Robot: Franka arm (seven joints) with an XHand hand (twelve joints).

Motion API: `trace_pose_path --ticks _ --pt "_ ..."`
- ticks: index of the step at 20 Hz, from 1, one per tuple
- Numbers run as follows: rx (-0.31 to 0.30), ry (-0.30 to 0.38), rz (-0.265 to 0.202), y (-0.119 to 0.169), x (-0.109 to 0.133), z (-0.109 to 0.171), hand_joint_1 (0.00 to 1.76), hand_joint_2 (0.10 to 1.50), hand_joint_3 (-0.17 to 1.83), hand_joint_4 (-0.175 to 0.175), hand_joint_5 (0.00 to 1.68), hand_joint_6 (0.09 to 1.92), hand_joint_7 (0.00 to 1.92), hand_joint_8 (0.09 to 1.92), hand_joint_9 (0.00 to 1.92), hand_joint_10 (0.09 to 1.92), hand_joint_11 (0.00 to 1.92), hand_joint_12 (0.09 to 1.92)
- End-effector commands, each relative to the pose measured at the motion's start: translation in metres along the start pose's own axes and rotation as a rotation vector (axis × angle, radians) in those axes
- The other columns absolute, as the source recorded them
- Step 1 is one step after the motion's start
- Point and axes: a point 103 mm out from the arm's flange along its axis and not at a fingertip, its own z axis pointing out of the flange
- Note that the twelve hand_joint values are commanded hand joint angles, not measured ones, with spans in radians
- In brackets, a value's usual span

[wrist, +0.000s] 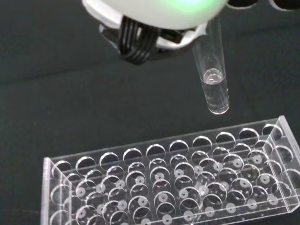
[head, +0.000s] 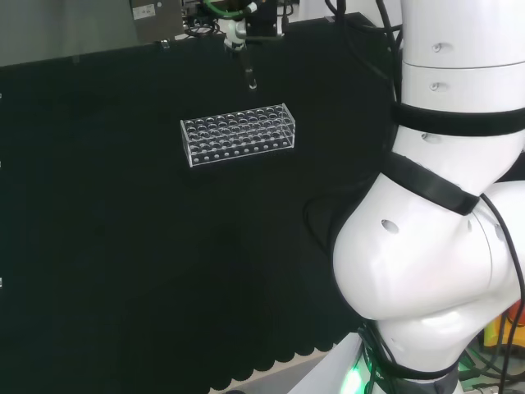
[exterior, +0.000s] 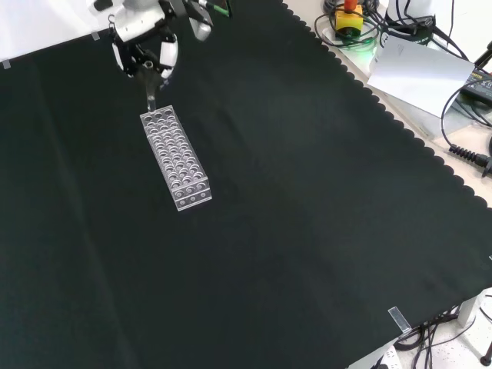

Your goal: Shake the test tube.

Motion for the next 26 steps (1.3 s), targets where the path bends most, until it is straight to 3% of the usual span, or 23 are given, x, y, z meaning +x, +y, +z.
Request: trace_pose_path --ticks 1,9,18,20,23,26 --pt "-0.025 0.029 -0.007 -0.016 -0.001 -0.03 1.23 0.67 0.58 -0.175 1.35 0.49 1.76 0.43 1.65 0.43 1.22 0.87" --pt "-0.03 0.092 -0.034 -0.031 0.012 -0.042 1.23 0.67 0.59 -0.175 1.35 0.49 1.76 0.44 1.65 0.43 1.22 0.87" --pt "-0.007 0.157 -0.161 -0.051 0.084 -0.037 1.23 0.67 0.59 -0.175 1.35 0.49 1.75 0.44 1.65 0.43 1.21 0.87" --pt "-0.009 0.171 -0.17 -0.055 0.091 -0.038 1.23 0.67 0.59 -0.175 1.35 0.49 1.75 0.44 1.65 0.43 1.21 0.88" --pt "-0.016 0.166 -0.169 -0.057 0.09 -0.039 1.23 0.67 0.59 -0.175 1.35 0.49 1.75 0.44 1.65 0.43 1.21 0.88" --pt "-0.025 0.145 -0.135 -0.055 0.07 -0.04 1.23 0.67 0.59 -0.175 1.35 0.49 1.75 0.44 1.65 0.43 1.21 0.88"
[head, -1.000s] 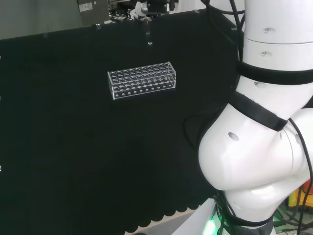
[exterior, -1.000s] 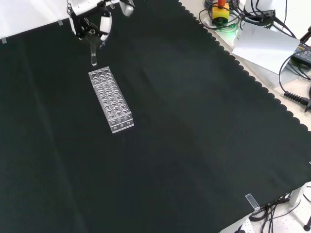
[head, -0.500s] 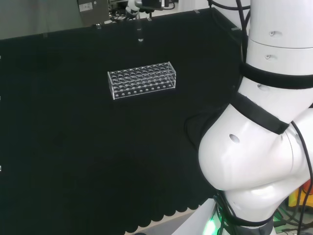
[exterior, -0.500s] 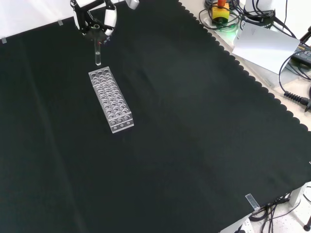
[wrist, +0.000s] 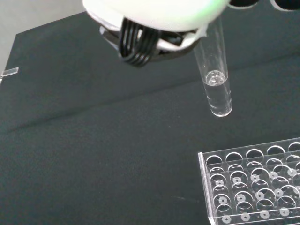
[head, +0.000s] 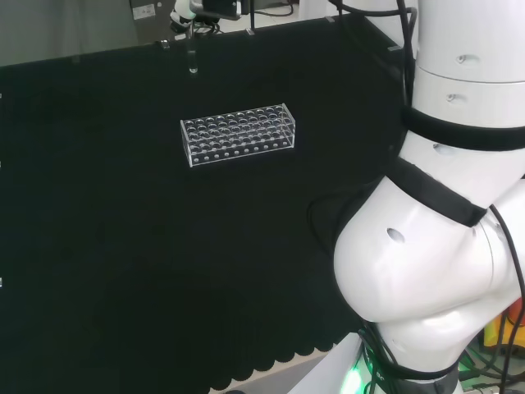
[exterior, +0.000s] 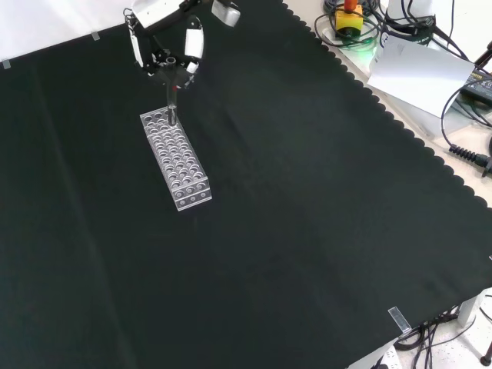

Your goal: Shake the test tube.

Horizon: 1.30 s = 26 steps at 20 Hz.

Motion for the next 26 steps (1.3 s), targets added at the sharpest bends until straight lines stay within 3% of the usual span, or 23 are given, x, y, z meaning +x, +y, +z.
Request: trace_pose_path --ticks 1,10,16,20,26 --pt "-0.02 -0.033 0.049 -0.003 -0.03 -0.006 1.23 0.67 0.59 -0.175 1.35 0.49 1.75 0.44 1.65 0.43 1.21 0.88" --pt "-0.065 -0.15 0.329 -0.018 -0.165 -0.03 1.23 0.67 0.59 -0.175 1.35 0.49 1.75 0.44 1.65 0.42 1.21 0.88" --pt "-0.094 -0.196 0.481 -0.027 -0.223 -0.048 1.23 0.67 0.59 -0.175 1.35 0.48 1.75 0.44 1.65 0.42 1.21 0.88" --pt "-0.102 -0.191 0.5 -0.026 -0.234 -0.054 1.23 0.67 0.6 -0.175 1.36 0.48 1.75 0.44 1.65 0.42 1.21 0.89" --pt "-0.084 -0.151 0.444 -0.016 -0.201 -0.04 1.23 0.66 0.6 -0.175 1.36 0.48 1.75 0.44 1.66 0.42 1.21 0.89"
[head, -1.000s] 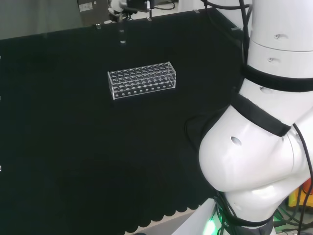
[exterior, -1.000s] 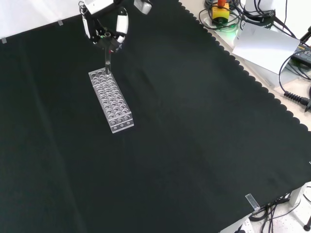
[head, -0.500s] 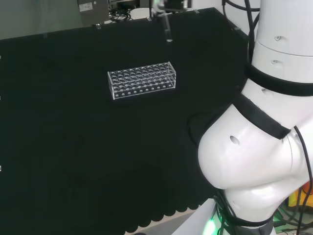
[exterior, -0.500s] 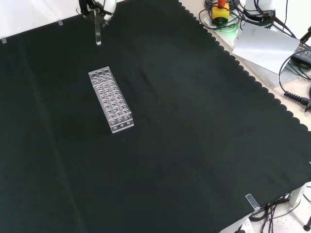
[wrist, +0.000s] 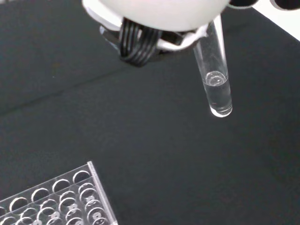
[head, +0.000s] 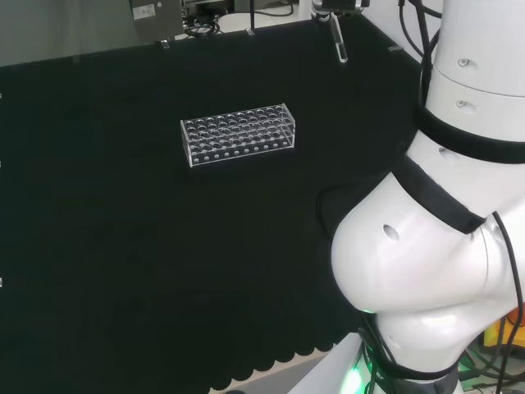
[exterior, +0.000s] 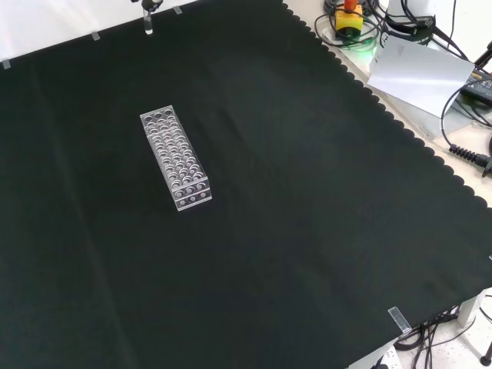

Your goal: Shake the test tube.

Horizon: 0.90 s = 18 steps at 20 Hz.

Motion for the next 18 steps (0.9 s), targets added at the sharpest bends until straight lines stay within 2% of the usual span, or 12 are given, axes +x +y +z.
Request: trace_pose_path --ticks 1,3,6,12,15,18 --pt "0.027 0.045 -0.058 -0.01 0.04 0.01 1.23 0.66 0.6 -0.175 1.36 0.48 1.75 0.44 1.66 0.42 1.21 0.89" --pt "0.044 0.074 -0.095 -0.017 0.063 0.015 1.23 0.66 0.6 -0.175 1.36 0.48 1.75 0.44 1.66 0.42 1.2 0.89" --pt "0.065 0.108 -0.176 -0.03 0.098 0.019 1.23 0.66 0.6 -0.175 1.36 0.48 1.75 0.44 1.66 0.42 1.2 0.89" --pt "0.091 0.16 -0.313 -0.06 0.164 0.017 1.23 0.66 0.6 -0.175 1.36 0.48 1.75 0.44 1.66 0.42 1.2 0.89" --pt "0.09 0.17 -0.349 -0.067 0.179 0.015 1.23 0.66 0.6 -0.175 1.36 0.48 1.75 0.44 1.66 0.42 1.2 0.89" --pt "0.092 0.183 -0.359 -0.068 0.182 0.012 1.23 0.66 0.6 -0.175 1.36 0.48 1.75 0.44 1.66 0.42 1.2 0.9"
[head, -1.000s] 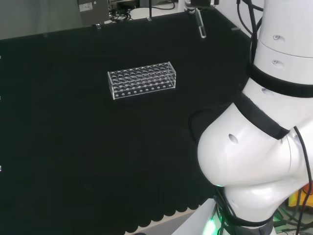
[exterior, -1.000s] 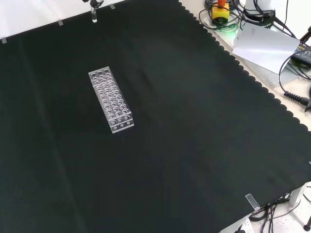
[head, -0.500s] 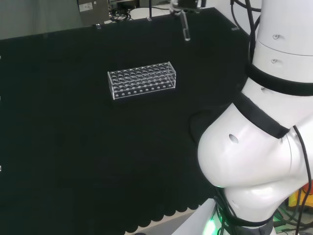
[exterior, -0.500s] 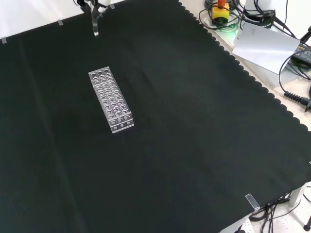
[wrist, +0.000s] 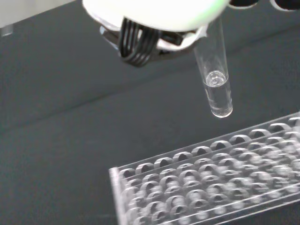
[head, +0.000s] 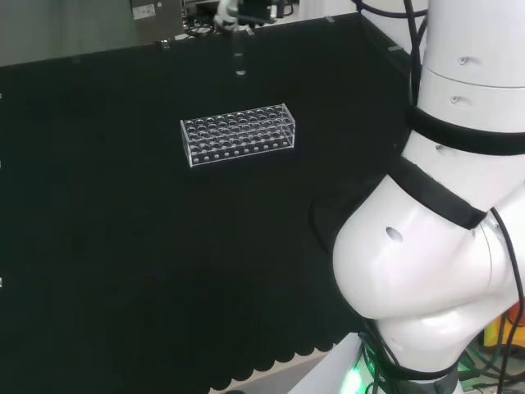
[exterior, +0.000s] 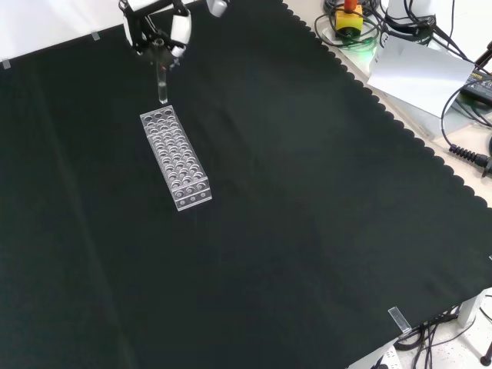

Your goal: Shake the test tube.

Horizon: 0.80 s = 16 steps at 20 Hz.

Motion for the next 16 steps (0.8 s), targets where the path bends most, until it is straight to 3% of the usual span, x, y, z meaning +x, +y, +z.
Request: trace_pose_path --ticks 1,5,9,13,16 --pt "0.006 0.023 -0.044 -0.001 0.017 -0.001 1.23 0.66 0.6 -0.175 1.36 0.48 1.75 0.44 1.66 0.42 1.2 0.9" --pt "-0.002 -0.003 -0.024 0.002 0.002 -0.003 1.23 0.66 0.6 -0.175 1.36 0.48 1.75 0.45 1.66 0.42 1.2 0.9" --pt "-0.008 -0.061 0.026 0.004 -0.032 -0.003 1.23 0.66 0.6 -0.175 1.36 0.48 1.75 0.45 1.66 0.42 1.2 0.9" --pt "-0.013 -0.101 0.107 0.003 -0.077 -0.005 1.23 0.66 0.6 -0.175 1.36 0.48 1.75 0.45 1.66 0.42 1.2 0.9" --pt "-0.043 -0.097 0.194 0.005 -0.113 -0.016 1.23 0.66 0.6 -0.175 1.36 0.48 1.75 0.45 1.66 0.42 1.2 0.9"
